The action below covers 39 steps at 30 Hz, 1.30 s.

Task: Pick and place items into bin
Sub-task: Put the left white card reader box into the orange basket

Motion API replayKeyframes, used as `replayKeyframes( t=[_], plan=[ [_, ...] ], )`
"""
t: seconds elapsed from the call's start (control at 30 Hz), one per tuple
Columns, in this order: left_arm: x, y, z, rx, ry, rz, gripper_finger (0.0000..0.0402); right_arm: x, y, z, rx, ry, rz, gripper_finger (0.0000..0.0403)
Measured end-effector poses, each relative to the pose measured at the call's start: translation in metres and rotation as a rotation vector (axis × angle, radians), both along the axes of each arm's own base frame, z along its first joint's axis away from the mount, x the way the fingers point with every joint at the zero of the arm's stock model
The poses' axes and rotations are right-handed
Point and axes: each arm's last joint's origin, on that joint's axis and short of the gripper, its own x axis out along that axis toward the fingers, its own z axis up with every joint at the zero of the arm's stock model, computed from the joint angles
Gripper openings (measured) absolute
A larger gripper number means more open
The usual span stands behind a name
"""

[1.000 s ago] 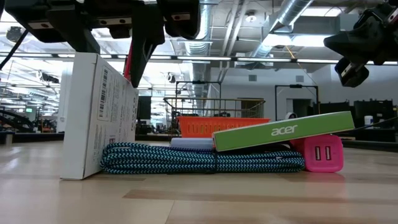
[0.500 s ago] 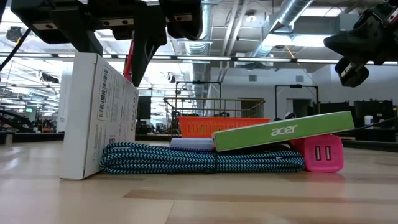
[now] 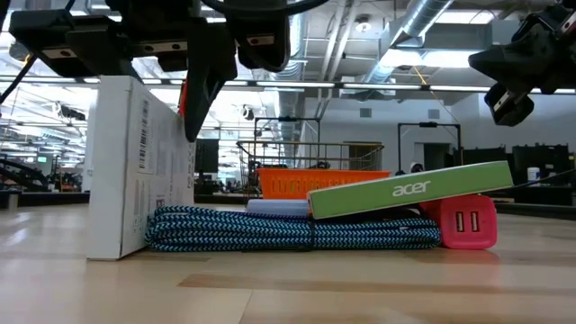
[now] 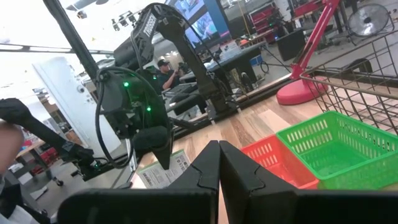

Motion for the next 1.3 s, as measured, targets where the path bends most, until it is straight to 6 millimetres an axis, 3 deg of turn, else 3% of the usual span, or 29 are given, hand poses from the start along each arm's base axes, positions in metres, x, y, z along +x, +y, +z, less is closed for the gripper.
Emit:
replayKeyframes(
  t=[0.2, 0.67, 1.3],
  plan=[
    [0.0, 0.0, 0.0, 0.001, 0.0, 0.0, 0.0167, 0.0, 0.0, 0.0, 0.0, 0.0, 0.0, 0.0],
    [0.0, 0.0, 0.0, 0.004, 0.011, 0.034, 0.004, 0.0, 0.0, 0.0, 0.0, 0.0, 0.0, 0.0],
    [-0.004, -0.001, 0.014, 0.043, 0.078, 0.111, 0.0038, 0.0, 0.0, 0.0, 0.0, 0.0, 0.0, 0.0]
  ],
)
